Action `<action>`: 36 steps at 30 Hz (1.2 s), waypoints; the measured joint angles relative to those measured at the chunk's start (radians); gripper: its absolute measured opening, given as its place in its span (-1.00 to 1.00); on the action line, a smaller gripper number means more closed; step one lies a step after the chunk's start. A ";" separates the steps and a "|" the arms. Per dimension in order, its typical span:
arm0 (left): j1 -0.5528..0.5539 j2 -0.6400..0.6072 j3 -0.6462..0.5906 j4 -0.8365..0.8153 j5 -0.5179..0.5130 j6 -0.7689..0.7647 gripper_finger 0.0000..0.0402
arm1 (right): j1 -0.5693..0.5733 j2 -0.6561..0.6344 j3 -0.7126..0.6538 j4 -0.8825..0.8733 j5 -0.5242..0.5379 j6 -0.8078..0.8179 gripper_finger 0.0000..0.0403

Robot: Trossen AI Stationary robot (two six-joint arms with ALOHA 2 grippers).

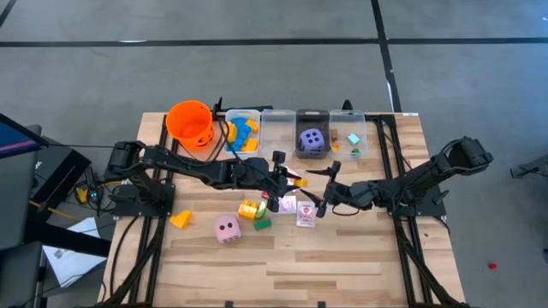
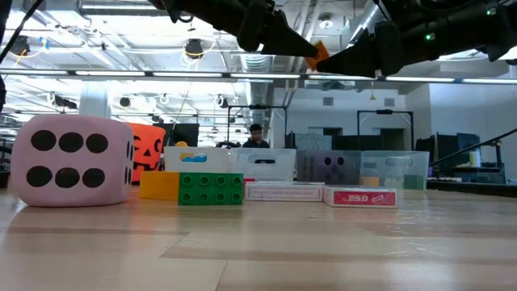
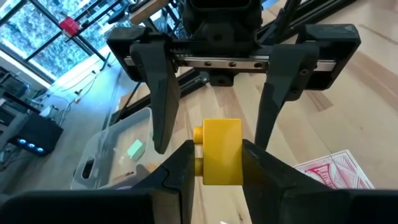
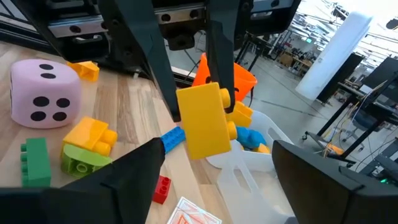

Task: Pick & Place Toys
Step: Put the small yellow game piece into the right transparent bin

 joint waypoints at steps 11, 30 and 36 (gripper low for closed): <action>0.000 0.014 0.000 0.031 0.000 0.000 -0.54 | 0.000 0.000 0.000 0.001 -0.016 0.000 0.48; 0.002 0.045 0.000 0.062 -0.004 0.000 -0.54 | 0.001 0.000 0.000 0.013 -0.027 0.001 0.21; 0.002 0.045 0.000 0.068 -0.004 0.000 -0.54 | 0.001 0.000 0.000 0.011 -0.028 0.001 -0.11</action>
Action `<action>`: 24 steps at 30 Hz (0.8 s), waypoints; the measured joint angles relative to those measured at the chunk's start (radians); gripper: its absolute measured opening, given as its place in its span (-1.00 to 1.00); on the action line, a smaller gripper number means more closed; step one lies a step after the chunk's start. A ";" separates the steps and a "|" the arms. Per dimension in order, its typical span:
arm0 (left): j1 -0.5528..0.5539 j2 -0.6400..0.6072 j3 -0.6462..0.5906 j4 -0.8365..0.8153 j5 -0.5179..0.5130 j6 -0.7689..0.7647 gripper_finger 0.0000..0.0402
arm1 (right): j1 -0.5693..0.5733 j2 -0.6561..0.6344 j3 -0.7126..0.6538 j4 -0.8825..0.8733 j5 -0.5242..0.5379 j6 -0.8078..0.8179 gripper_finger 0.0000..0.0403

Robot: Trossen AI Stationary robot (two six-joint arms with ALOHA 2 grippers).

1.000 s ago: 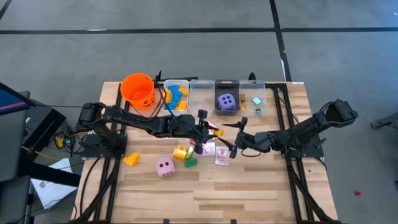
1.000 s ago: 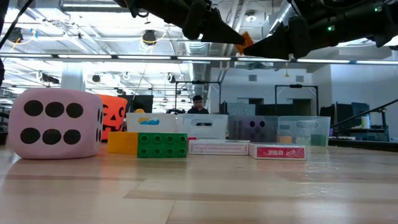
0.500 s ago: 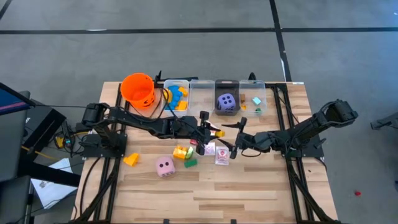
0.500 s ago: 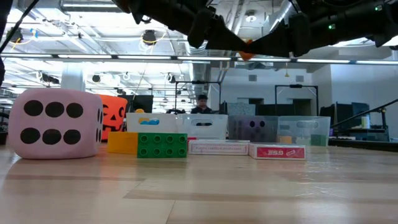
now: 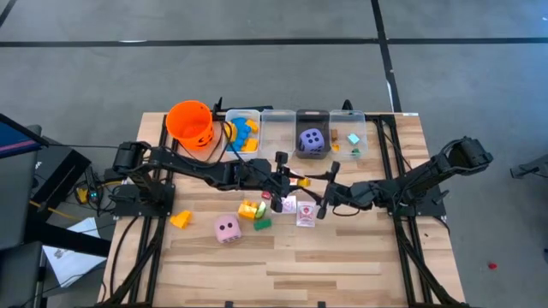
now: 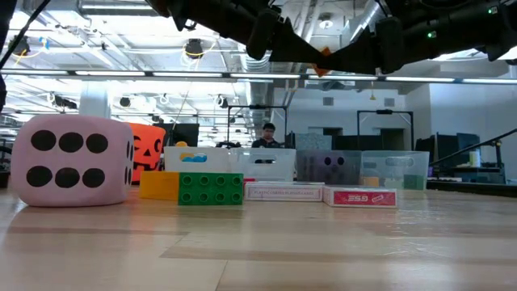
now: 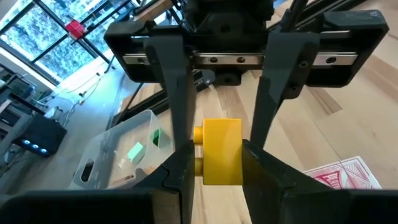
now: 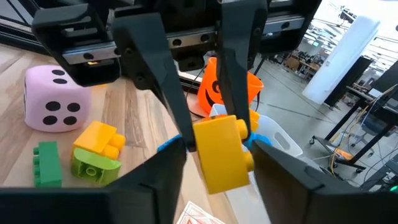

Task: Pick & Place Toys
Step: Put the small yellow game piece into the right transparent bin

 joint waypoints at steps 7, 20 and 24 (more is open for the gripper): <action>0.000 0.000 0.000 -0.006 0.005 -0.001 -0.54 | 0.001 0.000 -0.002 -0.011 -0.003 -0.005 -0.50; 0.000 0.000 0.000 -0.002 -0.008 0.001 -0.51 | 0.000 0.000 0.000 -0.029 0.001 0.030 -0.30; 0.000 0.000 0.000 -0.003 -0.019 0.001 -0.51 | 0.000 0.000 0.000 -0.034 0.001 0.029 -0.36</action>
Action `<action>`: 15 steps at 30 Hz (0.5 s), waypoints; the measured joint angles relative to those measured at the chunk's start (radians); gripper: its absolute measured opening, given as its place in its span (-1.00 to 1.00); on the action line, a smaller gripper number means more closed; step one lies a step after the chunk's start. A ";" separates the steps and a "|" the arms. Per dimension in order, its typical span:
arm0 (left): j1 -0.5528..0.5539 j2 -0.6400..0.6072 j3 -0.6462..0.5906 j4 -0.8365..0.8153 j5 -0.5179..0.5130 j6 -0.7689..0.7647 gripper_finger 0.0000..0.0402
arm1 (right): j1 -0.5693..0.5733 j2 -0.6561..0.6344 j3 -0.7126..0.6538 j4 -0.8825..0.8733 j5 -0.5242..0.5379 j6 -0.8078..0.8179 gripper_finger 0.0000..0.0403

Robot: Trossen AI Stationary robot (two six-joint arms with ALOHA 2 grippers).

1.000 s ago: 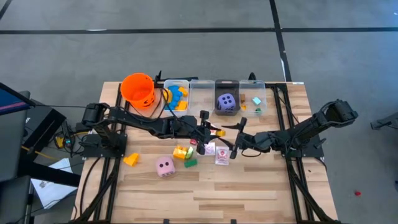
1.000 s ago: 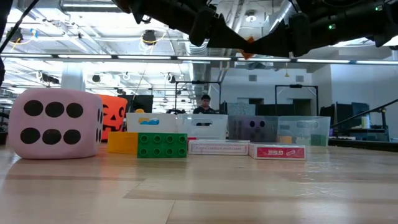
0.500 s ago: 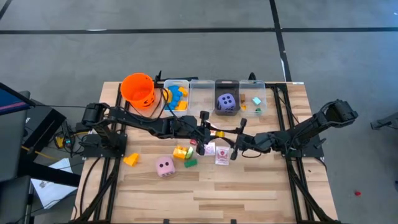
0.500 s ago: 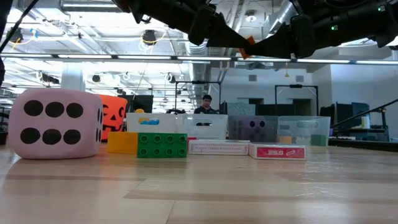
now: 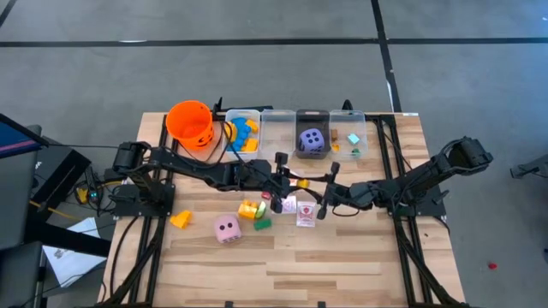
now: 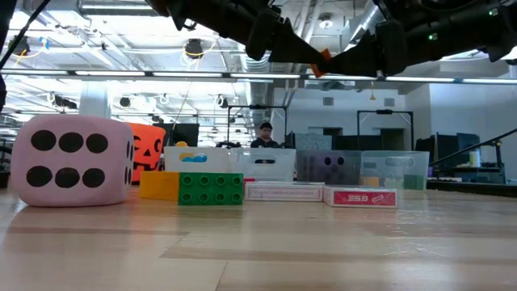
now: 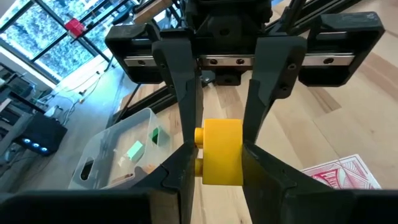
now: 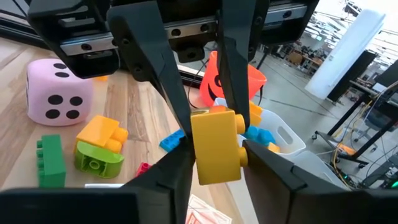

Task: Pick & Place Toys
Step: Put the small yellow game piece into the right transparent bin

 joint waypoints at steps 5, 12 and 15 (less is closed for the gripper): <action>0.000 0.000 0.000 0.000 -0.003 0.003 -0.51 | 0.000 0.000 0.000 -0.003 0.001 -0.001 -0.42; 0.000 0.000 0.000 0.004 -0.003 0.003 -0.51 | 0.000 0.000 0.000 -0.003 0.001 -0.003 -0.42; 0.000 0.000 0.000 0.008 -0.003 0.003 -0.51 | 0.000 -0.001 0.000 -0.004 0.002 -0.003 -0.43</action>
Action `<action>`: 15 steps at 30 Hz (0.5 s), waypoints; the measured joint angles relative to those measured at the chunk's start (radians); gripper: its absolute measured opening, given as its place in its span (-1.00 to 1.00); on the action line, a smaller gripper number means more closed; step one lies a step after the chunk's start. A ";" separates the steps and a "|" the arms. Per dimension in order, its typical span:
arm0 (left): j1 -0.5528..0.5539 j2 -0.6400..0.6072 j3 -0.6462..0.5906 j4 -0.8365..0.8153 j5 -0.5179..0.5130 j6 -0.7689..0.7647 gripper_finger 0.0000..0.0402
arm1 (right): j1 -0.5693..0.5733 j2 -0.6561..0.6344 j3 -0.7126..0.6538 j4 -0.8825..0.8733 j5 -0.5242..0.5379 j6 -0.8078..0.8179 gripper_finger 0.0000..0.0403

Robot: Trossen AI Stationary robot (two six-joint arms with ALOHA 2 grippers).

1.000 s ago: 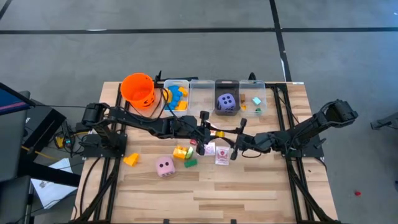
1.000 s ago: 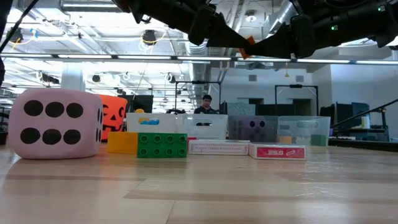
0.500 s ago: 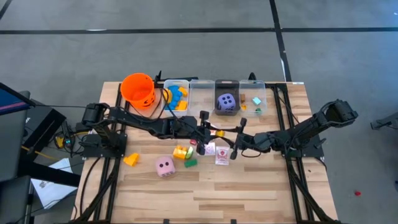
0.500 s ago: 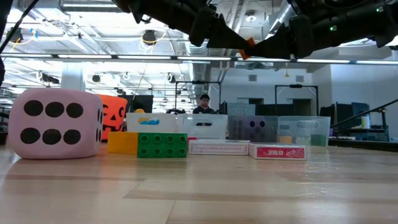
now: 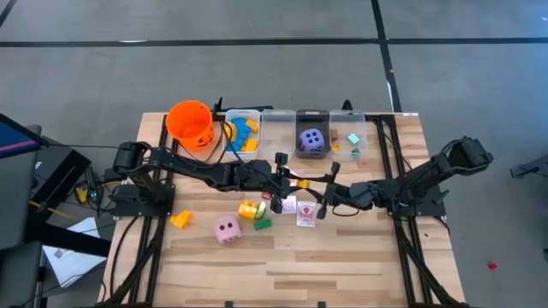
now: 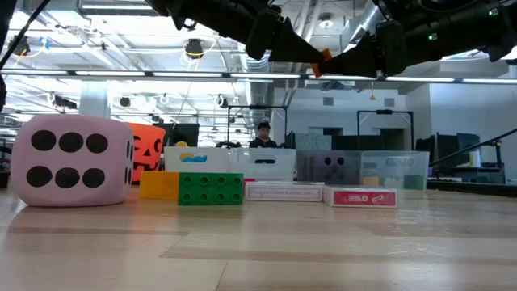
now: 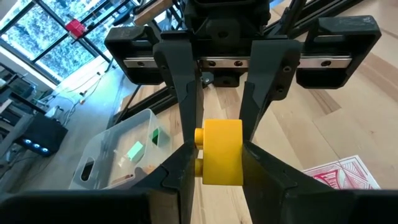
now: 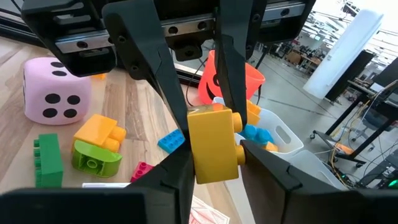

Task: Pick & Place Toys
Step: Put the small yellow game piece into the right transparent bin

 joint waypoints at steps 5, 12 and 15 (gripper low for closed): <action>0.000 0.000 0.000 0.000 0.000 -0.005 -0.51 | 0.000 0.000 0.000 -0.005 0.000 0.000 -0.48; -0.002 -0.002 0.000 0.011 0.000 -0.021 -0.34 | 0.000 0.000 0.000 -0.012 -0.002 0.003 -0.48; -0.002 -0.004 0.000 0.019 0.000 -0.022 -0.23 | -0.001 0.001 0.000 -0.015 -0.002 0.003 -0.47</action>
